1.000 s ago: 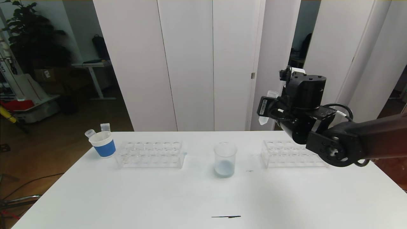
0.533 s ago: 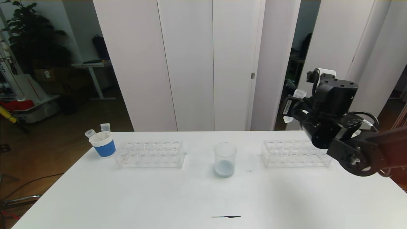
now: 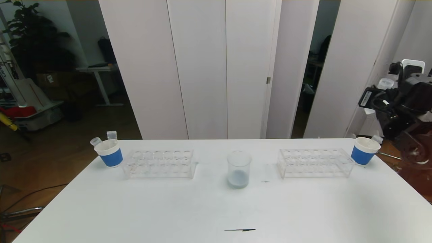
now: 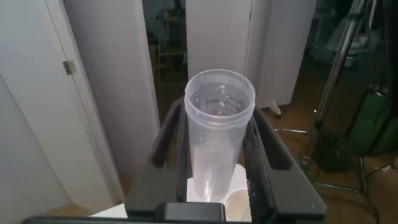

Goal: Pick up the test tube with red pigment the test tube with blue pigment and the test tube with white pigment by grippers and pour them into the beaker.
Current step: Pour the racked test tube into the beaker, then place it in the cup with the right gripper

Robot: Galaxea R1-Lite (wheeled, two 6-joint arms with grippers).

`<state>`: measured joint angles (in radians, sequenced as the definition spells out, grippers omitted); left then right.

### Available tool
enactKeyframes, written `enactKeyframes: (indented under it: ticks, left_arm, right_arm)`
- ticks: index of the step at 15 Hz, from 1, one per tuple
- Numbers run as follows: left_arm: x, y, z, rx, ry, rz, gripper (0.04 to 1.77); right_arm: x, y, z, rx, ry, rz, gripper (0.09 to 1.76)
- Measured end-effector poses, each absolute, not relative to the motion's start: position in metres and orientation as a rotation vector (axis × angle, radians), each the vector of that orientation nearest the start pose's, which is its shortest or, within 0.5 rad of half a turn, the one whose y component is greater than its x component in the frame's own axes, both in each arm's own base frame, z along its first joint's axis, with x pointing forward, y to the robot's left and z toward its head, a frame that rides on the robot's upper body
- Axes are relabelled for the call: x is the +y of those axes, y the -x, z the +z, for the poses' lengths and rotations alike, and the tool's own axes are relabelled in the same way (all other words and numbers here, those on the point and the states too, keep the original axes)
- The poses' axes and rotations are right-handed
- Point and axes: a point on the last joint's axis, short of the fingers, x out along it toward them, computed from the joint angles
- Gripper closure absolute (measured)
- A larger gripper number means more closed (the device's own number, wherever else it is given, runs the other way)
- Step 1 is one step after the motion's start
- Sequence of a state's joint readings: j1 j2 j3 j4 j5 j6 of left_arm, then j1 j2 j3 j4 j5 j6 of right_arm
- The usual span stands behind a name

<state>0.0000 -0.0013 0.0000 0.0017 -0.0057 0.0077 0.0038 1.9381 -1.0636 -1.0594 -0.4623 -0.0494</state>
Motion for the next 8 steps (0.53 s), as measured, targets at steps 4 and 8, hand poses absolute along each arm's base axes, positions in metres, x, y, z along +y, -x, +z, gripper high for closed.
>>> enactKeyframes:
  ticks: [4,8]
  left_arm:
    - [0.000,0.023,0.075,0.000,-0.009,-0.006,0.06]
    - [0.000,0.023,0.075,0.000,-0.008,-0.006,0.06]
  right_arm:
    - [-0.061,-0.387,0.204,-0.190,0.054,-0.516,1.25]
    - [-0.073,-0.403,0.173,-0.136,0.009,-0.533,1.25]
